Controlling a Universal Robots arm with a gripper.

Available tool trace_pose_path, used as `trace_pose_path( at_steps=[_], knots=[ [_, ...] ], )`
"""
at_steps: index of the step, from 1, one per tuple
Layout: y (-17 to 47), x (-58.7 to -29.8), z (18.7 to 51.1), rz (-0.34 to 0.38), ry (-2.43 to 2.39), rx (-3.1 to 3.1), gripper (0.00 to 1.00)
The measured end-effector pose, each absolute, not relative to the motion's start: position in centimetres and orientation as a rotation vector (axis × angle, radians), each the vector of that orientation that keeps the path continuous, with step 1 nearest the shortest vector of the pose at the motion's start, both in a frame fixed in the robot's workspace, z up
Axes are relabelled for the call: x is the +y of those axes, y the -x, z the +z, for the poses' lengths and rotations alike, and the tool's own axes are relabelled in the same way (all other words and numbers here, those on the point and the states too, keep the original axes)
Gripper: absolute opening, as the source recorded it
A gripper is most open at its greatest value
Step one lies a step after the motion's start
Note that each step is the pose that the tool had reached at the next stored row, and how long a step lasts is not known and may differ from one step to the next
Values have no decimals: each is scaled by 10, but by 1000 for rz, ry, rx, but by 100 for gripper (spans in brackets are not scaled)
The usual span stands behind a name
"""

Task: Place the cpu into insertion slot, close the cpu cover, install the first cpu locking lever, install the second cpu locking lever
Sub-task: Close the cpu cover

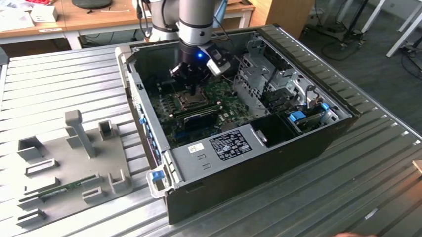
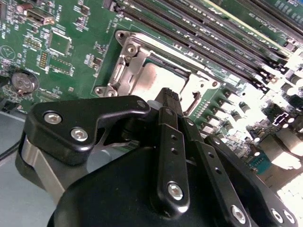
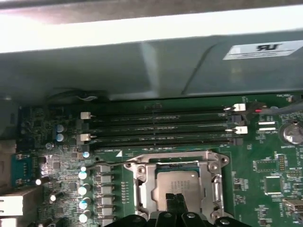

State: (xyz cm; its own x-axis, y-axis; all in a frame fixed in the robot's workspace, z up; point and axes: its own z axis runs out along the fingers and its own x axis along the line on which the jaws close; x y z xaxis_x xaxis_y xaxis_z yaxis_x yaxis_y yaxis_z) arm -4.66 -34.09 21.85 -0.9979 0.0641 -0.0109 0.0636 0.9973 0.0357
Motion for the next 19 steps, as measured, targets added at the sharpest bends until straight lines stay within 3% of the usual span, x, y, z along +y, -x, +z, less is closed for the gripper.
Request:
trace_pose_path(
  at_steps=[19],
  knots=[
    [66,-341,213,55,-103,3126,10]
  ],
)
